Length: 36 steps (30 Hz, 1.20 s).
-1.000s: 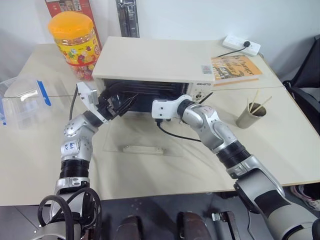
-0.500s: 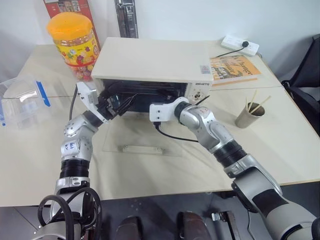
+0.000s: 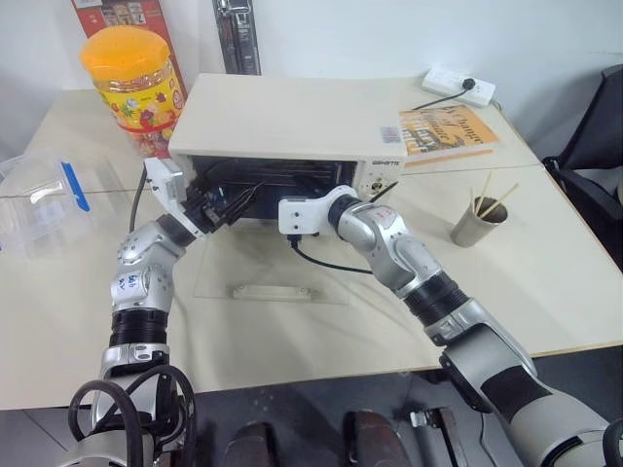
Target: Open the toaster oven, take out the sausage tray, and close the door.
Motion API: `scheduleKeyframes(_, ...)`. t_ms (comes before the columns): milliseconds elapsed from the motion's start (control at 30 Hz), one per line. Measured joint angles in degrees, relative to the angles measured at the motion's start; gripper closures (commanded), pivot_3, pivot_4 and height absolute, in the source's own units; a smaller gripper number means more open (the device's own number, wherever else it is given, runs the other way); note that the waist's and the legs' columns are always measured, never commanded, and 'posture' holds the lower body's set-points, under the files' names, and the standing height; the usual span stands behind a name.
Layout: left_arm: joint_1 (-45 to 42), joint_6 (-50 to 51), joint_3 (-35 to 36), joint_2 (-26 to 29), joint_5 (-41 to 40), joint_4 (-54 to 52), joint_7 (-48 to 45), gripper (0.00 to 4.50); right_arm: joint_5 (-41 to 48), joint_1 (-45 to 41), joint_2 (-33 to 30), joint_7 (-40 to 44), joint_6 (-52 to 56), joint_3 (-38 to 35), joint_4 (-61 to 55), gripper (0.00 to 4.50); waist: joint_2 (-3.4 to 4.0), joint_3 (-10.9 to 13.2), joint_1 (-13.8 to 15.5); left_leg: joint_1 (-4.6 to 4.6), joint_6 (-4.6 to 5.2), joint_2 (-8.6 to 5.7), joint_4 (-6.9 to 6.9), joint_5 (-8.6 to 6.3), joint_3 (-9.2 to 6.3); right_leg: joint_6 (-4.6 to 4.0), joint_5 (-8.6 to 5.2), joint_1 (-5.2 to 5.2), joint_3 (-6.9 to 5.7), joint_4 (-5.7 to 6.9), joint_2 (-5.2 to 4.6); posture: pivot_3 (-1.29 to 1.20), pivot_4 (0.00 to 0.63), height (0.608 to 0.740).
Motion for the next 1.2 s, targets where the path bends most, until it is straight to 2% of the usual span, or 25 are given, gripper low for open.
scheduleKeyframes(533,-4.54,-1.03,-0.21,-0.50,0.52,4.93,0.35,0.00,-2.11,5.88,0.16,2.66,2.11,0.22,-9.80,4.48,-0.01,0.00,-0.28,0.06,-0.02,0.00,-0.06,0.01,0.05,0.00,0.00,-0.01,0.04,0.00,0.02,0.00,0.150,0.740)
scheduleKeyframes(967,-4.57,-0.87,-0.35,-0.52,0.50,4.94,-0.14,0.00,-2.65,11.20,-2.61,5.06,1.90,0.32,-18.34,4.48,-0.01,0.00,-0.08,0.05,-0.02,0.00,-0.06,0.01,0.05,0.00,0.00,-0.01,0.05,-0.01,0.02,0.00,0.150,0.740)
scheduleKeyframes(1067,-4.57,-0.79,-0.35,-0.45,0.48,4.90,-0.16,0.00,-3.24,11.17,-2.55,5.31,1.99,0.45,-18.32,3.74,-0.01,0.00,-0.08,0.06,-0.02,0.00,-0.06,0.01,0.05,0.00,0.00,-0.01,0.05,-0.01,0.02,0.00,0.150,0.740)
scheduleKeyframes(1200,-4.56,-0.42,-0.35,0.16,0.47,4.81,-0.55,0.00,-3.70,11.07,-1.43,6.12,2.90,1.00,-17.47,2.52,-0.01,0.00,-0.10,0.05,-0.02,0.00,-0.06,0.01,0.05,0.00,0.00,-0.01,0.05,-0.01,0.02,0.00,0.150,0.740)
